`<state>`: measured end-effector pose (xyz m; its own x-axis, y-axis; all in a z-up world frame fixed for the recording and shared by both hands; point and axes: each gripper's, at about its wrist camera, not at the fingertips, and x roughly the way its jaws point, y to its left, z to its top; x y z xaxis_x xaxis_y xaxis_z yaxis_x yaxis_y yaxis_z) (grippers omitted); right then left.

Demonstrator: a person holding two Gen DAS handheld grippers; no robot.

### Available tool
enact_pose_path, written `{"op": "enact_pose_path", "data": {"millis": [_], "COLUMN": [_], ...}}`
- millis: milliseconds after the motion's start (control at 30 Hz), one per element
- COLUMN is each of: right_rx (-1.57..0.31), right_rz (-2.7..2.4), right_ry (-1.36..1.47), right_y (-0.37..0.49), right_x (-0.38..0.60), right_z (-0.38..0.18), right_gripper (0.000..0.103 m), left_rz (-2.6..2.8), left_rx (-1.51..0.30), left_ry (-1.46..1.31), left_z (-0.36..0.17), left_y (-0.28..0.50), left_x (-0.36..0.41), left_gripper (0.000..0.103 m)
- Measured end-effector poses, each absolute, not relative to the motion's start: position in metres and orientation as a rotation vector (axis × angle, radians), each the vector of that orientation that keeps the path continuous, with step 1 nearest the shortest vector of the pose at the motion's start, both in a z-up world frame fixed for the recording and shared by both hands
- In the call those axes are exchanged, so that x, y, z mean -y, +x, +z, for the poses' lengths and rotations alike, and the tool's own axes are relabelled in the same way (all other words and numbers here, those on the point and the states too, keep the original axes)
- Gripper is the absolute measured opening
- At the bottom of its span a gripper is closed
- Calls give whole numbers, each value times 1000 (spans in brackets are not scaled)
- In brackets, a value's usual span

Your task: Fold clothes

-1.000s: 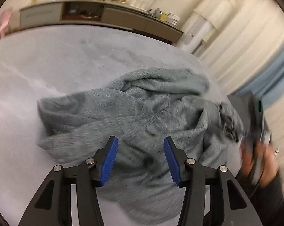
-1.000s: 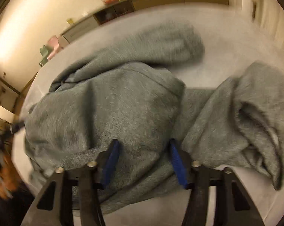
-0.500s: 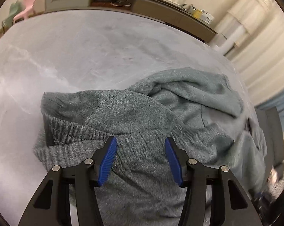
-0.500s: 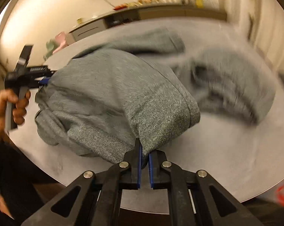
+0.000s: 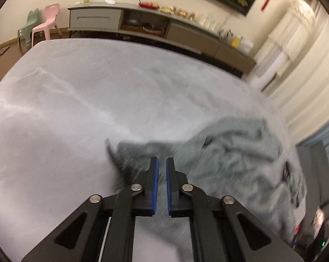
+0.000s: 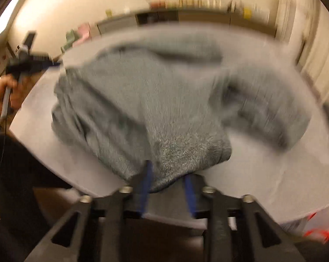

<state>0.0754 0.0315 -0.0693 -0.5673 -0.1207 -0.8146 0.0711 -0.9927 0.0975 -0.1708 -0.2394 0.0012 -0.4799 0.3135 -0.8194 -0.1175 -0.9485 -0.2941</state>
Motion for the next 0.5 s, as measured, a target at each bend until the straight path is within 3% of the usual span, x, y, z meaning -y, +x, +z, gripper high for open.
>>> {"op": "enact_pose_path", "data": {"millis": [33, 67, 133, 233, 367, 400, 433, 467, 500], "right_rx": [65, 75, 85, 89, -13, -40, -64, -71, -41], "right_rz": [-2736, -2765, -2782, -2743, -2553, -2490, -2421, -2386, -2341], "right_ry": [1340, 1279, 1172, 1110, 1275, 1351, 1445, 1512, 1558], "right_y": [75, 72, 57, 14, -87, -114, -131, -140, -149], "right_x": [-33, -32, -23, 6, 47, 57, 63, 67, 72], "right_z": [-53, -34, -6, 12, -30, -46, -63, -74, -83], "right_gripper": [52, 56, 67, 71, 73, 73, 70, 60, 21], "left_rz": [2460, 2432, 2392, 2407, 2418, 2434, 2454, 2473, 2520], "left_rx": [274, 260, 200, 80, -130, -192, -259, -326, -358], "left_ry": [-1462, -1484, -1520, -1547, -1481, -1454, -1424, -1393, -1373], "left_z": [-2, -6, -17, -31, -43, -44, -44, -44, -46], "left_y": [-168, -166, -169, -170, -171, -172, -173, -174, -181], "left_x": [235, 230, 208, 185, 163, 162, 161, 159, 164], "left_gripper": [43, 51, 52, 53, 54, 50, 47, 37, 37]}}
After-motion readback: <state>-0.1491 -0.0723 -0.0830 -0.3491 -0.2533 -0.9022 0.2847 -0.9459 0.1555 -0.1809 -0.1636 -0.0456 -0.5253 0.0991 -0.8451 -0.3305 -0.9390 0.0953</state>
